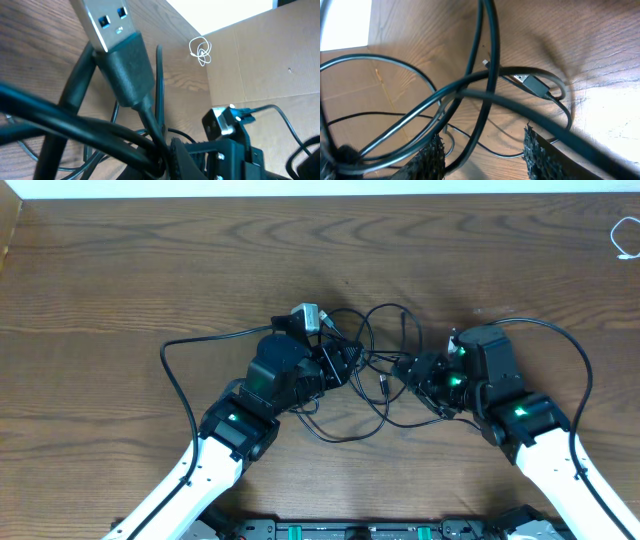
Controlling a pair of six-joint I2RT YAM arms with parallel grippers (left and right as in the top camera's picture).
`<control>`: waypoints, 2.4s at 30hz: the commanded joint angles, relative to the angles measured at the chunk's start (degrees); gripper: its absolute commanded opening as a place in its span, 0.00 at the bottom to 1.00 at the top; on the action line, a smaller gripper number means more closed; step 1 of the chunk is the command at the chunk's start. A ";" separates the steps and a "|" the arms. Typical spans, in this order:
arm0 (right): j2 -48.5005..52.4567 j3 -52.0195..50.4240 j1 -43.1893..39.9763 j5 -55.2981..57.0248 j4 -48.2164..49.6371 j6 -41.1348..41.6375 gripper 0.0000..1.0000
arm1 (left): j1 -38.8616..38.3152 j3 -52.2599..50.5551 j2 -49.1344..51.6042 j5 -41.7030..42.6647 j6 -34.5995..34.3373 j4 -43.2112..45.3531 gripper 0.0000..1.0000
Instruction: Untangle cables
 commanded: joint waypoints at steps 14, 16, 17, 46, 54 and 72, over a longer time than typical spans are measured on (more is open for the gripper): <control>1.46 -0.37 -4.44 -15.37 12.37 -20.74 0.01 | 0.20 0.39 -0.90 0.50 11.72 -7.04 0.07; -0.17 -0.37 -9.20 -23.76 16.83 -23.41 0.01 | 0.20 0.39 -0.90 -1.77 14.19 -12.26 0.08; -0.98 -0.37 -12.39 -29.81 20.63 -23.93 0.01 | 0.20 0.39 -0.90 -3.34 14.16 -14.75 0.07; -1.77 -0.37 -13.49 -14.99 2.93 -41.77 0.24 | 0.17 0.39 -0.92 -1.29 12.87 -14.14 0.08; -1.77 -0.37 -8.66 -13.07 -0.63 -41.86 0.27 | 0.17 0.39 -0.92 4.85 13.33 -10.64 0.08; -1.77 -0.37 -6.34 -9.79 -2.10 -42.80 0.40 | 0.20 0.39 -1.03 16.46 29.42 -10.01 0.08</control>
